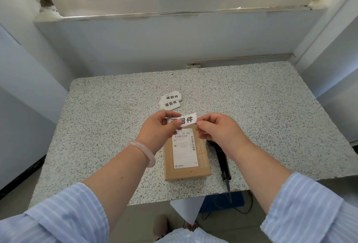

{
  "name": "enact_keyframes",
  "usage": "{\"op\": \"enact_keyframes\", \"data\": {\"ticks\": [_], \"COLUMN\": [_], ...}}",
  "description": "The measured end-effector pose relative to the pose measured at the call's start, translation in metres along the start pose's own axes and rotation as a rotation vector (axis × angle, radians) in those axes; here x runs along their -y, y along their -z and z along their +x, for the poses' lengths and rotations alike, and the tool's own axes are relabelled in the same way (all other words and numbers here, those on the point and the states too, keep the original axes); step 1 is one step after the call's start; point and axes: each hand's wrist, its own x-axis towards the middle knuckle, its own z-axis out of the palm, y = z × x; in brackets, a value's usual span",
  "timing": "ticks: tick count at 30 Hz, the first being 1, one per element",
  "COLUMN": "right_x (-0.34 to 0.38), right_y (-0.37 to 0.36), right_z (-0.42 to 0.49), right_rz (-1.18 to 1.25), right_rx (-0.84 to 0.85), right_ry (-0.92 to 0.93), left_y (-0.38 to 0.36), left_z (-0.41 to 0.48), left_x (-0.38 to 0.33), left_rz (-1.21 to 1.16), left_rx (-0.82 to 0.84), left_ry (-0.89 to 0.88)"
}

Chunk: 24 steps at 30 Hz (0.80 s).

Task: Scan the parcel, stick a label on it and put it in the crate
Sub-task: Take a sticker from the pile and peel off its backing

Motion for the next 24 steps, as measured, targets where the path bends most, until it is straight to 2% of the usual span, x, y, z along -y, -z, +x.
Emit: {"op": "enact_keyframes", "data": {"ticks": [14, 20, 24], "right_x": [0.002, 0.000, -0.001], "right_y": [0.001, 0.003, 0.005], "right_z": [0.000, 0.001, 0.000], "right_rz": [-0.018, -0.044, -0.084], "right_rx": [-0.002, -0.052, -0.066], "right_ry": [-0.003, -0.017, -0.012], "left_y": [-0.002, 0.005, 0.009], "left_z": [-0.001, 0.001, -0.001], "left_x": [-0.003, -0.001, -0.002], "left_rz": [-0.033, -0.293, -0.254], "left_rx": [-0.003, 0.019, 0.031], "left_ry": [0.001, 0.151, 0.161]}}
